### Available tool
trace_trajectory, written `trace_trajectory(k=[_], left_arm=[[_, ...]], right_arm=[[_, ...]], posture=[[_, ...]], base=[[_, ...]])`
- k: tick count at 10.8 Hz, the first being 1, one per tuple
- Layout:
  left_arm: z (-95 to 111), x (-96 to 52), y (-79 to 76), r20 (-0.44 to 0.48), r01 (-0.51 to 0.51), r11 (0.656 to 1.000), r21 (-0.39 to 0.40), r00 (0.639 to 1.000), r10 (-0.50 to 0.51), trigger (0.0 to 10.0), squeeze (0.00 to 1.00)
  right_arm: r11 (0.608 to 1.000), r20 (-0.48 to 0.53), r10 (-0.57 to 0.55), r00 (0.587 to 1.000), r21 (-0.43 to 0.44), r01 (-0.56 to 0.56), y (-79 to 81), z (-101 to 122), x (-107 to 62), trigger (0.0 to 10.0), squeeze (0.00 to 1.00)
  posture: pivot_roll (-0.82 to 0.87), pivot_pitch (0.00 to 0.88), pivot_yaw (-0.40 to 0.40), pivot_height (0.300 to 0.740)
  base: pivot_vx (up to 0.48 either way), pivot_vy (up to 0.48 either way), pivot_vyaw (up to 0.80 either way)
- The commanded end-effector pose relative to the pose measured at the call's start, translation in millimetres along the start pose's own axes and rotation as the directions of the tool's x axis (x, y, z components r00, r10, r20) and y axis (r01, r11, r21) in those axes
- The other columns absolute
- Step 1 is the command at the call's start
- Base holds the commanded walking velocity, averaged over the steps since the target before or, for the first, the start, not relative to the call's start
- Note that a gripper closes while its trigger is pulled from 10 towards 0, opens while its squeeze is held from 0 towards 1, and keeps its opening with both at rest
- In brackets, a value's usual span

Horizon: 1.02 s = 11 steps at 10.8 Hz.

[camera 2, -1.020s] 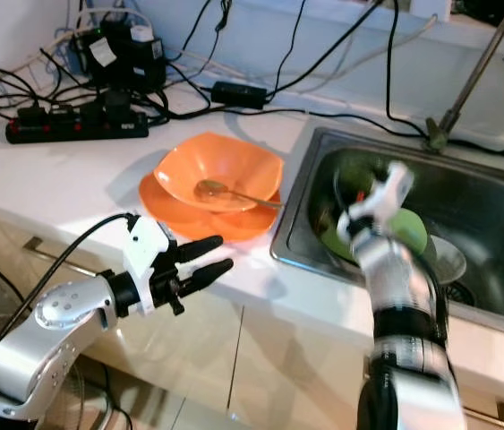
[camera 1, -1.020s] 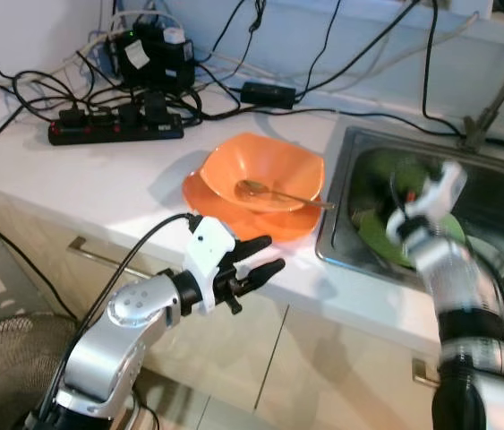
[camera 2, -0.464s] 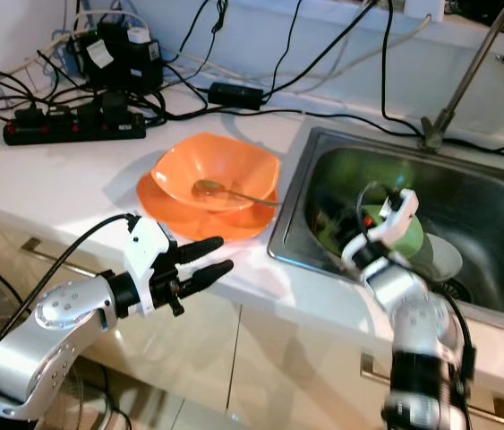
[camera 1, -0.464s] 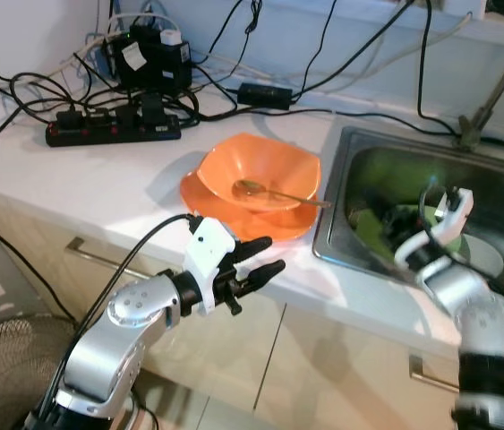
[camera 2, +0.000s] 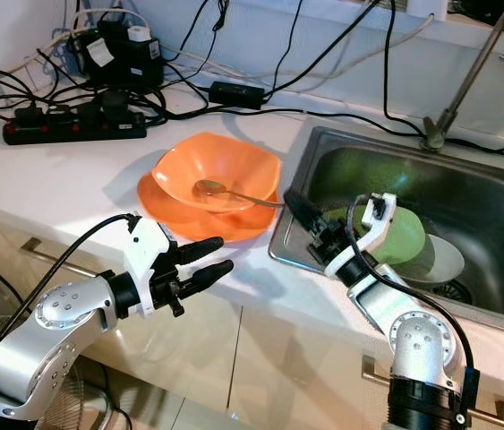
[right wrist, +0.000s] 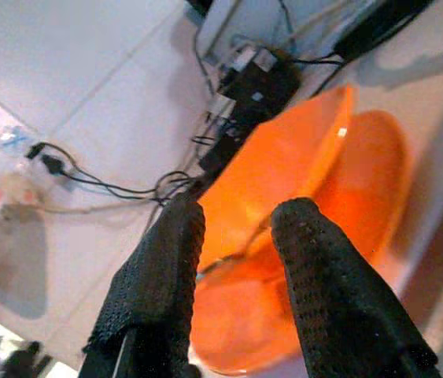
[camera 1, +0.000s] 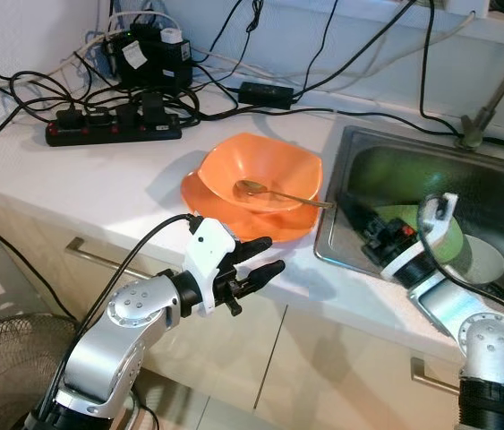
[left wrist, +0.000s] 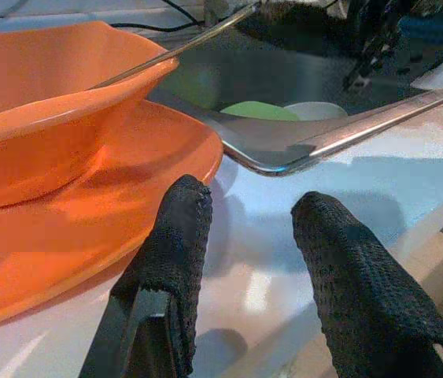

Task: Kitchen organization

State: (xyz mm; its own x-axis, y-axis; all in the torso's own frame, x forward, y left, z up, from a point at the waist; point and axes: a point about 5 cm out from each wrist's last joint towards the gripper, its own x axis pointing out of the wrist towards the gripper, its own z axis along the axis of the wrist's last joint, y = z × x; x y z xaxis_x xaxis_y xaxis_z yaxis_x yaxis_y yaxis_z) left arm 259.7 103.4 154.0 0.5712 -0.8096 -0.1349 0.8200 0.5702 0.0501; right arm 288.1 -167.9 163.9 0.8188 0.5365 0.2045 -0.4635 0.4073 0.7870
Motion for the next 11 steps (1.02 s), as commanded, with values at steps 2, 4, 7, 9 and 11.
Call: trace_trajectory(k=[2, 4, 7, 9, 11], left_arm=[[-1, 2.3, -1.2, -0.007, 0.018, 1.000, 0.000, 1.000, -0.018, 10.0, 0.00], [0, 2.4, -1.0, -0.005, 0.018, 1.000, 0.001, 1.000, -0.018, 10.0, 0.00], [0, 2.5, -1.2, -0.004, 0.019, 1.000, 0.001, 1.000, -0.019, 10.0, 0.00], [-1, 2.6, -1.1, -0.004, 0.017, 1.000, 0.000, 1.000, -0.017, 10.0, 0.00], [-1, 2.8, -1.5, -0.003, 0.016, 1.000, -0.001, 1.000, -0.016, 10.0, 0.00]], right_arm=[[0.999, 0.004, 0.039, 0.999, 0.011, -0.039, 9.3, 2, -3.4, 10.0, 0.00], [0.999, -0.006, 0.050, 0.999, 0.013, -0.050, 12.1, 0, -4.0, 10.0, 0.00], [0.999, -0.022, 0.038, 0.999, 0.017, -0.038, 10.8, -5, -4.7, 10.0, 0.00], [0.999, -0.040, 0.031, 0.999, 0.015, -0.031, 9.9, -10, -4.6, 10.0, 0.00], [0.999, -0.044, 0.029, 0.999, 0.016, -0.028, 10.2, -11, -4.2, 10.0, 0.00]], posture=[[0.18, 0.028, -0.052, 0.740], [0.18, 0.027, -0.051, 0.740], [0.18, 0.028, -0.052, 0.740], [0.18, 0.027, -0.054, 0.740], [0.18, 0.026, -0.055, 0.740]], base=[[0.000, 0.000, 0.00], [0.000, 0.000, 0.00], [0.000, 0.000, 0.00], [0.000, 0.000, 0.00], [0.000, 0.000, 0.00]])
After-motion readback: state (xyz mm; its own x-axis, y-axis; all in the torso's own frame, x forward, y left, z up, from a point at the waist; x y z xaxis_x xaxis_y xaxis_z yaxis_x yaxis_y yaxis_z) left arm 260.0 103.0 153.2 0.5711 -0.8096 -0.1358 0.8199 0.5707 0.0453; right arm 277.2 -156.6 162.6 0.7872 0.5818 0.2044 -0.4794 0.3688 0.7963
